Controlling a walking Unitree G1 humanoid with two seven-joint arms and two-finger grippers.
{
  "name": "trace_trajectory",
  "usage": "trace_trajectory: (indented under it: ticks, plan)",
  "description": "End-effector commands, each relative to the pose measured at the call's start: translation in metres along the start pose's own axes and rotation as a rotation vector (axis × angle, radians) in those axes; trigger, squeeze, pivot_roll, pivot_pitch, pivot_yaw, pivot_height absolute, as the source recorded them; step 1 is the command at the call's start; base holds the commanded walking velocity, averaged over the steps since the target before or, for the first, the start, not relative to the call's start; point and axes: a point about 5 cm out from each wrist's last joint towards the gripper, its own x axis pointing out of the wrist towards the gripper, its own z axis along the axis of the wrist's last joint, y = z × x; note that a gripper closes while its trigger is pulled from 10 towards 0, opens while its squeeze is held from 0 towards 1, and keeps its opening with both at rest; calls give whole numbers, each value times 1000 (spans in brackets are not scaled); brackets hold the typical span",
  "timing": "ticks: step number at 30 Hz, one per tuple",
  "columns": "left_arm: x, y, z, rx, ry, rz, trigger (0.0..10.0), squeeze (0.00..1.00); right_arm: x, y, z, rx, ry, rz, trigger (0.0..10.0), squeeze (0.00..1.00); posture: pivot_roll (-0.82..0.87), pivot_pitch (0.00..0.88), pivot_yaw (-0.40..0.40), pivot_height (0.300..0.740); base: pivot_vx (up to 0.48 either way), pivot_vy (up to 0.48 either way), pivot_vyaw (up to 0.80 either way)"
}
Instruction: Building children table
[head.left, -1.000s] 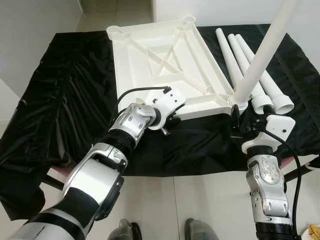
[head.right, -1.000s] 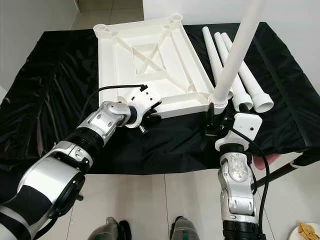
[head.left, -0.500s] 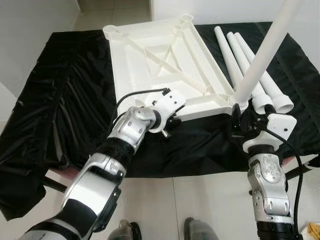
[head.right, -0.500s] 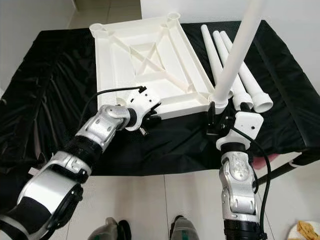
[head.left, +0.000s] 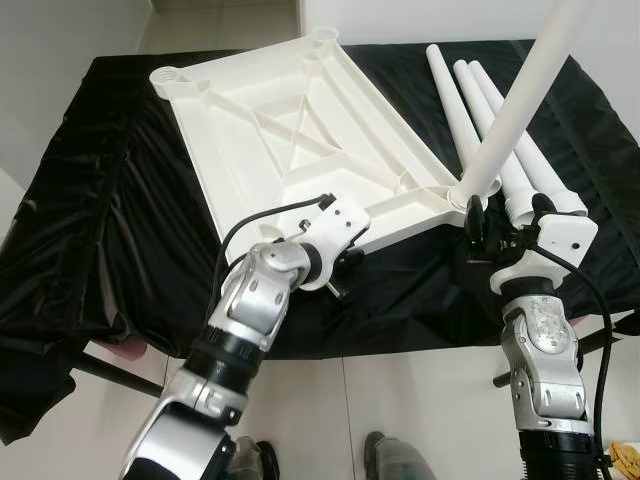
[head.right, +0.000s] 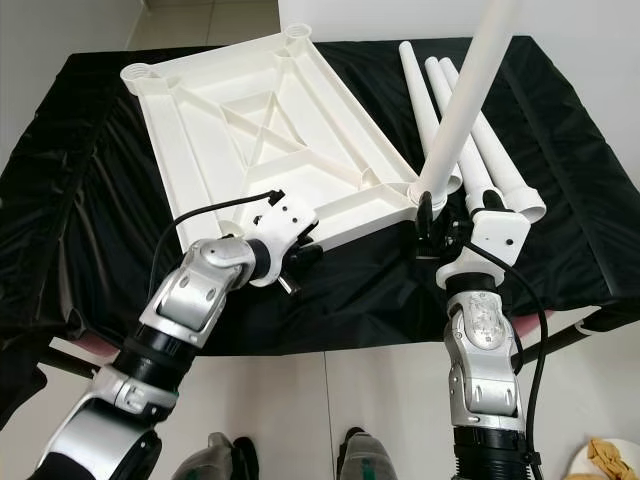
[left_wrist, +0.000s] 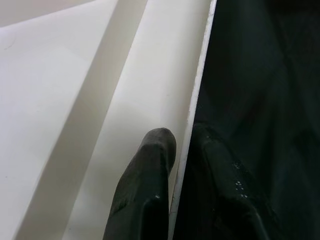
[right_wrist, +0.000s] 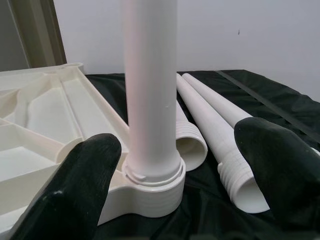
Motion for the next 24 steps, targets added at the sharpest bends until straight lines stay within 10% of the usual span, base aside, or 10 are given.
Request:
trace_trajectory:
  ticks: [1, 24]
  plan:
    - [-3, 2, -27, -55, 122, 171, 10000, 0, 1, -2, -1, -7, 0, -1, 10000, 0, -94, 136, 65, 740, 0, 0, 0]
    - [-5, 26, -19, -139, 131, 431, 10000, 0, 6, -3, 2, -11, -19, -13, 10000, 0, -99, 132, 61, 740, 0, 0, 0]
